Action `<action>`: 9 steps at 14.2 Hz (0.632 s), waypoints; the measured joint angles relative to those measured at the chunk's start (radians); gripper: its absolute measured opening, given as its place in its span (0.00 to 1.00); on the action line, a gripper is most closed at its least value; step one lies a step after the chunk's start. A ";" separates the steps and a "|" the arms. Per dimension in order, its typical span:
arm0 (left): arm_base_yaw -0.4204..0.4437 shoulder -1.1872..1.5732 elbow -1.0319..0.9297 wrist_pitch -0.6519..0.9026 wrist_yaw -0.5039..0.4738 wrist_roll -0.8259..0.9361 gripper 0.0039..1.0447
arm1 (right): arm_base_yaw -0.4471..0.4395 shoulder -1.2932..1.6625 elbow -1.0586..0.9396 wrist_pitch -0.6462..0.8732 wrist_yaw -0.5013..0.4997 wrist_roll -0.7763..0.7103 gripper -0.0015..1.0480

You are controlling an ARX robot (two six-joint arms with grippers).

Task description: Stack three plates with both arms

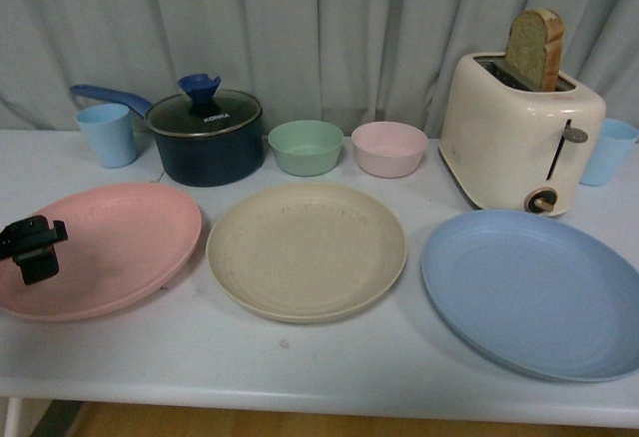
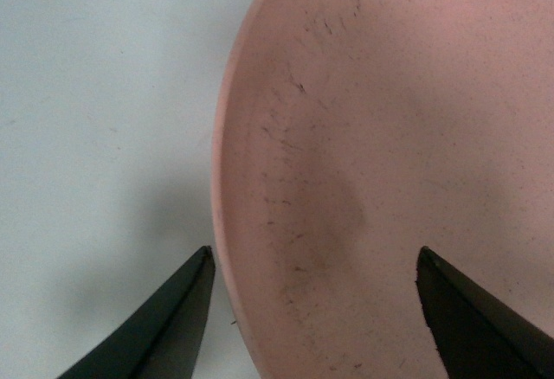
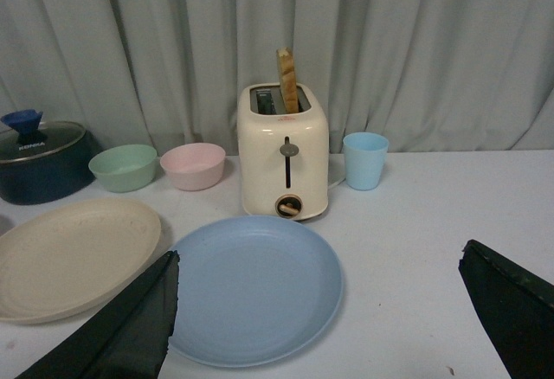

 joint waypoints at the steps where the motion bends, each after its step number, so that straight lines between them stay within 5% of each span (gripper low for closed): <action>1: -0.005 0.001 0.000 -0.003 -0.012 0.000 0.52 | 0.000 0.000 0.000 0.000 0.000 0.000 0.94; 4: 0.018 0.000 0.002 -0.013 -0.057 -0.002 0.07 | 0.000 0.000 0.000 0.000 0.000 0.000 0.94; 9: 0.090 -0.109 0.014 -0.095 -0.048 0.036 0.02 | 0.000 0.000 0.000 0.000 0.000 0.000 0.94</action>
